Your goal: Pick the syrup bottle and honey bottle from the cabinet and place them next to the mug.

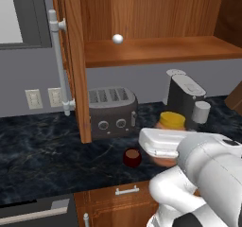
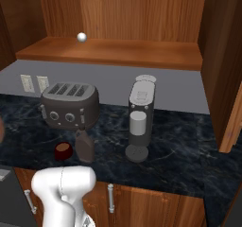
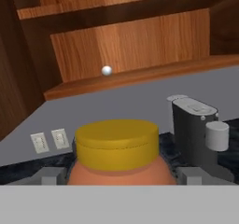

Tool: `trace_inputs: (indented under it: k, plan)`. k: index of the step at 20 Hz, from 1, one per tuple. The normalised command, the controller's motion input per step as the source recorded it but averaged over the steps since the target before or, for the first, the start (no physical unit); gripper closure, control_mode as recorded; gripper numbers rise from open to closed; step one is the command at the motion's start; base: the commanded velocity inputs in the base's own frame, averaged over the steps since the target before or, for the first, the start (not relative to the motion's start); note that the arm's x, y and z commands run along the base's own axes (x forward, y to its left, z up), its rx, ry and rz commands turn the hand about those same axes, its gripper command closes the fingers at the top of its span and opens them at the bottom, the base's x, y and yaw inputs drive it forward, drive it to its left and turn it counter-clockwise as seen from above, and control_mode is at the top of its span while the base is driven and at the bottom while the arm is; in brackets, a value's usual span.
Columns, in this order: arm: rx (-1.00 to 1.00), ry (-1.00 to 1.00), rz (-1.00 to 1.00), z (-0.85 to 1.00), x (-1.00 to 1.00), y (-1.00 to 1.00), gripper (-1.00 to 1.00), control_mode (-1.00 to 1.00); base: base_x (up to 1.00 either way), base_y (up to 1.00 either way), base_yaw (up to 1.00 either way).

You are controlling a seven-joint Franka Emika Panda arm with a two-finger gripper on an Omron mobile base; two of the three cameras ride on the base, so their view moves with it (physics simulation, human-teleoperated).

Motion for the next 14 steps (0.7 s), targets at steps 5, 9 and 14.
trace_inputs:
  k: [5, 9, 14]
  plan:
    - [0.0, -0.11, 0.04, -1.0, 0.54, -0.01, 1.0, -1.0, 0.0, 0.0, 0.0]
    - [0.0, -0.2, 0.06, -0.98, 0.53, 0.0, 1.0, -1.0, 0.0, 0.0, 0.0]
    - [0.0, -0.31, 0.09, -1.0, 0.41, -0.09, 1.0, -1.0, 0.0, 0.0, 0.0]
